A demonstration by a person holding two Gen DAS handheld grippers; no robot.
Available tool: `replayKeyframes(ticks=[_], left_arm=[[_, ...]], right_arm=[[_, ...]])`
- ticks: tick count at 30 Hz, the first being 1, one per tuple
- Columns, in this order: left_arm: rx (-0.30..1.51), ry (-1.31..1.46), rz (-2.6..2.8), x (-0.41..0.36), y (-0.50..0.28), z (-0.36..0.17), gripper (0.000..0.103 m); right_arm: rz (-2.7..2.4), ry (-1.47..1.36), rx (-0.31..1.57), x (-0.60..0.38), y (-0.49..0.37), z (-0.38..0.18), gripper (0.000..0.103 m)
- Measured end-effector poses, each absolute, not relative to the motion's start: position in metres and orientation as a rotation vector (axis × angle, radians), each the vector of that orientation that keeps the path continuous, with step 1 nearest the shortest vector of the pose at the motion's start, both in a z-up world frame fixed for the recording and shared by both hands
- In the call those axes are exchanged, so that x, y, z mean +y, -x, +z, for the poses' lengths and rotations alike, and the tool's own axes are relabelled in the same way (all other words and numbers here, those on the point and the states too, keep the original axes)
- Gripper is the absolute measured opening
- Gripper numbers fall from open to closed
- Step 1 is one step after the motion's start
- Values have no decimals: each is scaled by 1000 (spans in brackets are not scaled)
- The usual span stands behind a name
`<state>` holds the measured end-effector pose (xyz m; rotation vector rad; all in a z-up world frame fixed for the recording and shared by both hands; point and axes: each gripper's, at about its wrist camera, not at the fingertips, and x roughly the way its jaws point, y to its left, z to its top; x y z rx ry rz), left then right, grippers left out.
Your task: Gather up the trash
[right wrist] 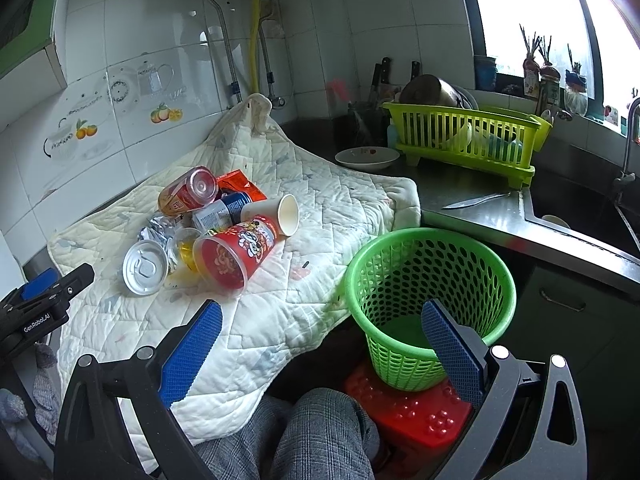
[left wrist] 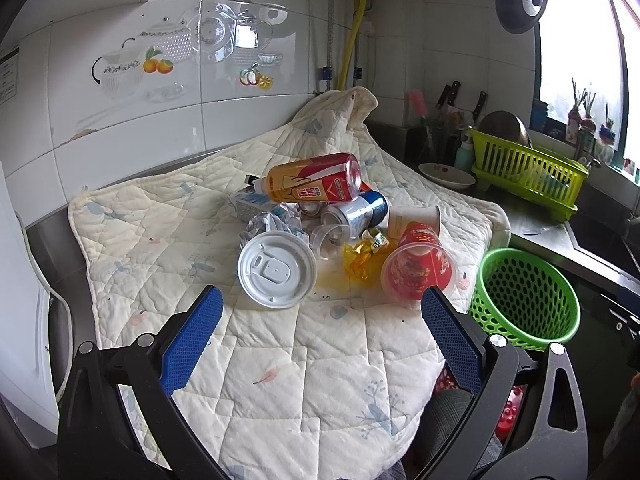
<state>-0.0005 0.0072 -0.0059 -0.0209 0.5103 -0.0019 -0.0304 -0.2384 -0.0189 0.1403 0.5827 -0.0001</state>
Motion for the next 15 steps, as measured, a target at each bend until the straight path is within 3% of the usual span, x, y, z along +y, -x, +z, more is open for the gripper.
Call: replayKeyframes(ticks=[15], left_arm=[[521,21,2,9,-5,-9,98]], right_arm=[[11,-137,603,-235,23,-23,97]])
